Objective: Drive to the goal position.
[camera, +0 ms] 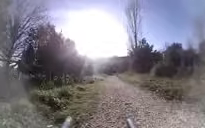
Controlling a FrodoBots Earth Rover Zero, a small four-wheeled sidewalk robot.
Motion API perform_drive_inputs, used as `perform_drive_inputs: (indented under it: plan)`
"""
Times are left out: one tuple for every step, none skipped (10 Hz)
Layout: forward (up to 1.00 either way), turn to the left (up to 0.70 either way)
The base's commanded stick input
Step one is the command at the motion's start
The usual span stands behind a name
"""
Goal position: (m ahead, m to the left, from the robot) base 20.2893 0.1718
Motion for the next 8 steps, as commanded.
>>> perform_drive_inputs:
  plan:
    - [0.5,0.0]
    - [0.5,0.0]
    - [0.5,0.0]
    - [0.5,0.0]
    - [0.5,0.0]
    - [0.5,0.0]
    - [0.5,-0.09]
    - [0.5,-0.32]
